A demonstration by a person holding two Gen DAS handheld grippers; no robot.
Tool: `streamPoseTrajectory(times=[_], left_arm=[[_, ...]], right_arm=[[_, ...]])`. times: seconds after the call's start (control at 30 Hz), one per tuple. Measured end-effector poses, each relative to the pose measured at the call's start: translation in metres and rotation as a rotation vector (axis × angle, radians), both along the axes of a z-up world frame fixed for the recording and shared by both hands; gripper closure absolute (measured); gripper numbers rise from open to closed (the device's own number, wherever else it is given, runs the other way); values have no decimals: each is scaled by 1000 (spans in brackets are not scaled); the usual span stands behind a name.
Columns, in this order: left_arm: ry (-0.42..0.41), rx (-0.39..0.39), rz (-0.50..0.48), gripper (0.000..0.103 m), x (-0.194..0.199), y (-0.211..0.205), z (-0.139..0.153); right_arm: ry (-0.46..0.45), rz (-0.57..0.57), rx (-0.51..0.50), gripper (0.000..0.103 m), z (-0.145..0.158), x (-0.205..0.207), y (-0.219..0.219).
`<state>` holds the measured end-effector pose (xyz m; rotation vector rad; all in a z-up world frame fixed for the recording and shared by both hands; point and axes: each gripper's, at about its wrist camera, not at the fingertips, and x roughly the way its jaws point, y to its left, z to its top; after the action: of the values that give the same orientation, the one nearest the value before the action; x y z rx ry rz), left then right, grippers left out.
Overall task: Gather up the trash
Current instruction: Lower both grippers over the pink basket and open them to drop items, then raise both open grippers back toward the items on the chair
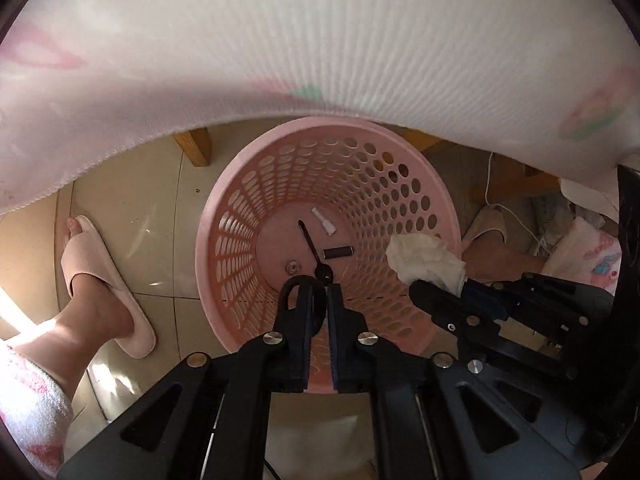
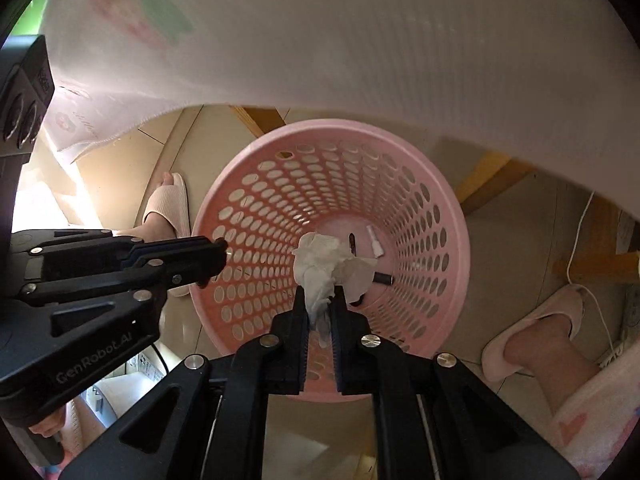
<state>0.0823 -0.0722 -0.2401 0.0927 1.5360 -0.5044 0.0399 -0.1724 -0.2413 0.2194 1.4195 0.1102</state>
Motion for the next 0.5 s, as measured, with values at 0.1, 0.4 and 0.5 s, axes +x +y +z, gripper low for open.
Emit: streamPoseTrajectory(times=[0.1,0.4,0.5], left_arm=[[-2,23,39,67,1,3,-6],[-65,45,105,29,-1,21,6],[-119,52,116,26,-3,24,22]], right_arm=[[-4,1,-19,87,0,-1,0],[-68,-3,-83,48,13,-7,-2],[-92,-9,-97,48,23,-9,-4]])
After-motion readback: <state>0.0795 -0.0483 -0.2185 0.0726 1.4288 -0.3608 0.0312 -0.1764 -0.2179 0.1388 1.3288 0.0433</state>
